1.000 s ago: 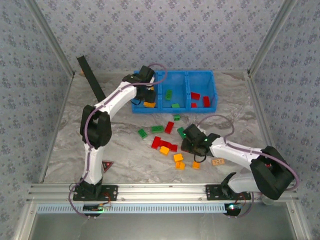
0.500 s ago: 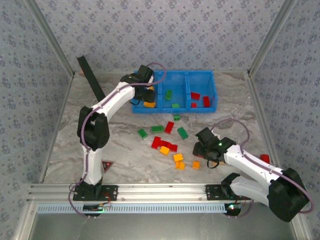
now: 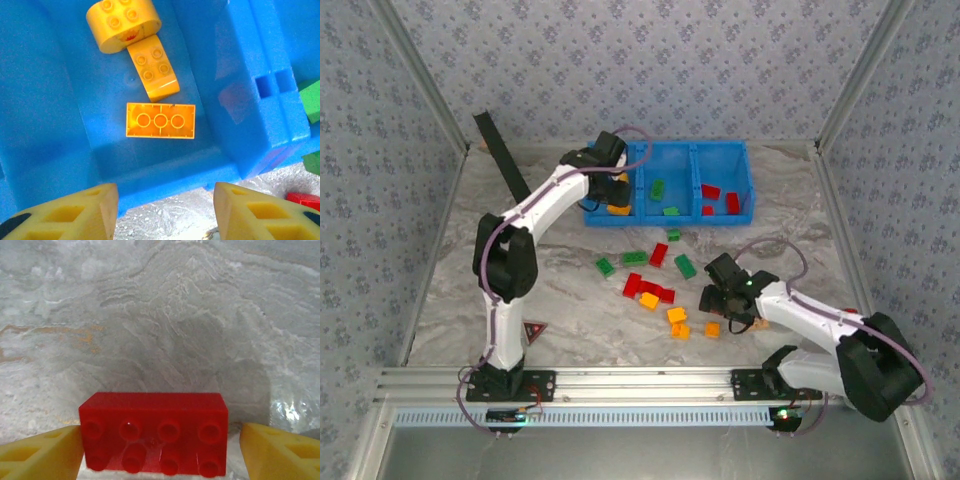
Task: Sort the legos into containers by color
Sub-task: Pick up the lego from the bottom-right of the table.
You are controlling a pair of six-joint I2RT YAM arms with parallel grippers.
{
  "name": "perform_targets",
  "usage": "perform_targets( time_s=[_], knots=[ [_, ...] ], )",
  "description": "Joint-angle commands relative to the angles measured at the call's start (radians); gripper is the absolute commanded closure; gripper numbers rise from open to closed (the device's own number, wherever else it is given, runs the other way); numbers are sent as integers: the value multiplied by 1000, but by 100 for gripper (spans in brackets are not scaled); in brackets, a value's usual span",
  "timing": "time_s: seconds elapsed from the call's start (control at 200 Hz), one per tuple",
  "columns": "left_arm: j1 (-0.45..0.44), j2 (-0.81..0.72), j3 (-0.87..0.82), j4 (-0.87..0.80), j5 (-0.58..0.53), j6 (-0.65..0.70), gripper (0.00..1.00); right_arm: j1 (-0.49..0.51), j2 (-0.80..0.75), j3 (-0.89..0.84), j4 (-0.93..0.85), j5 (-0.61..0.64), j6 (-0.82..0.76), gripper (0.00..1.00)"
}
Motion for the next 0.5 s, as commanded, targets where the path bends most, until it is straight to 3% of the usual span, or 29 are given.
perform_targets(
  time_s=[0.0,0.255,0.495],
  knots=[
    [-6,-87,-27,-20,14,6,47,-7,47,0,28,-9,-15,23],
    [-99,-250,-186,-45,9,-60,45,-7,88,23,31,-8,-41,48],
    [-309,-400,-468,48,98,-352,44,-48,50,129,-65,8,-138,58]
  ],
)
